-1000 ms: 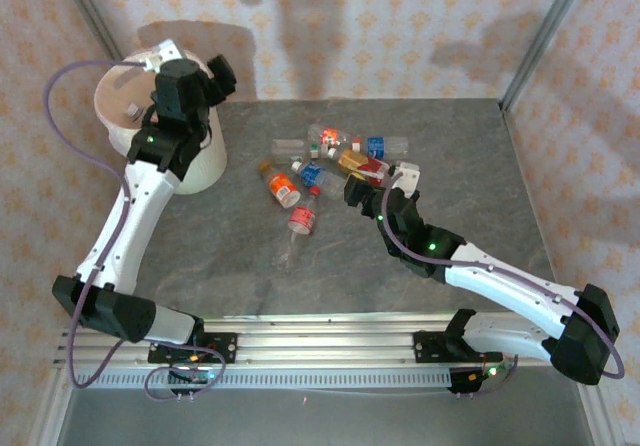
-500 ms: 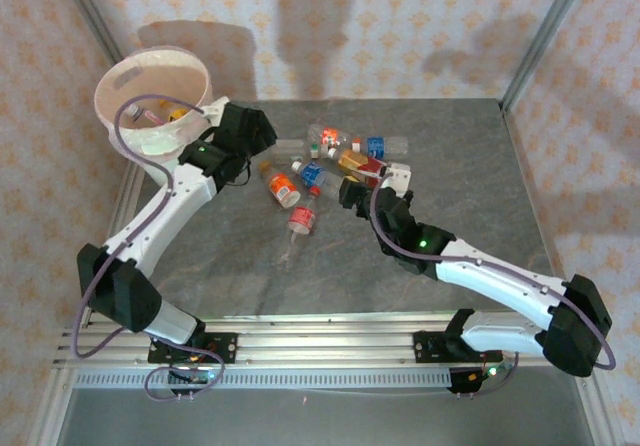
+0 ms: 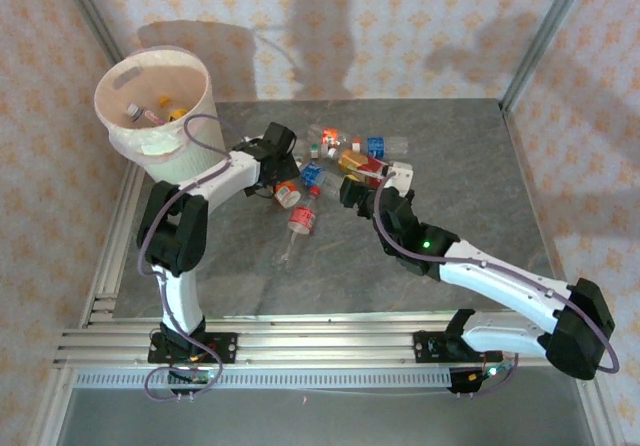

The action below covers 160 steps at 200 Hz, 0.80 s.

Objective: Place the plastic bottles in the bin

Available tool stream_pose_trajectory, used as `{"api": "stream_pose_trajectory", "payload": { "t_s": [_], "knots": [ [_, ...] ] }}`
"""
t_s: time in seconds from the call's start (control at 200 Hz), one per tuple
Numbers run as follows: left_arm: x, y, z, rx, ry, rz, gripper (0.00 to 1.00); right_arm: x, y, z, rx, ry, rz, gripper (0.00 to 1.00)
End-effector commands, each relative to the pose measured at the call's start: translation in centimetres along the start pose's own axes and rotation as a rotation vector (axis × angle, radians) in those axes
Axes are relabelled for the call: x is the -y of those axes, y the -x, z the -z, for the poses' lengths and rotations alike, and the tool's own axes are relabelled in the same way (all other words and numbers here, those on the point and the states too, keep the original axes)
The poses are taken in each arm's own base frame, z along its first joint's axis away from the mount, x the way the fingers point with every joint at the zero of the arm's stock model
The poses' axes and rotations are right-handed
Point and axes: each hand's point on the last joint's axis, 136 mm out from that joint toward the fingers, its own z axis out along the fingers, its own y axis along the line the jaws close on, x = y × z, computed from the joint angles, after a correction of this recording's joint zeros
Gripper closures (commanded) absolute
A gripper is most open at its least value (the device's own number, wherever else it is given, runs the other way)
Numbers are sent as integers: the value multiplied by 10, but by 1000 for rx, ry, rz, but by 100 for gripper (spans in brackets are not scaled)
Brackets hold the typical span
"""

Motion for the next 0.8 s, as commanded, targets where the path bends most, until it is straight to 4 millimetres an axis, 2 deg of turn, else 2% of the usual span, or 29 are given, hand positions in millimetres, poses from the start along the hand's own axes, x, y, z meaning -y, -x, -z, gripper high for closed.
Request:
{"api": "stream_pose_trajectory", "payload": {
  "t_s": [0.0,0.165,0.425,0.796],
  "knots": [
    [3,0,-6,-17,11,45,0,14,3,5,23,-40,-16,1],
    [0,-5,-18,-16,15,50,7,15,3,5,21,-44,-14,1],
    [-8,-2,-37,-33,19,52,16,15,2,5,18,-44,-18,1],
    [0,-16,-61,-94,-6,-33,23,15,2,5,15,-47,-24,1]
  ]
}}
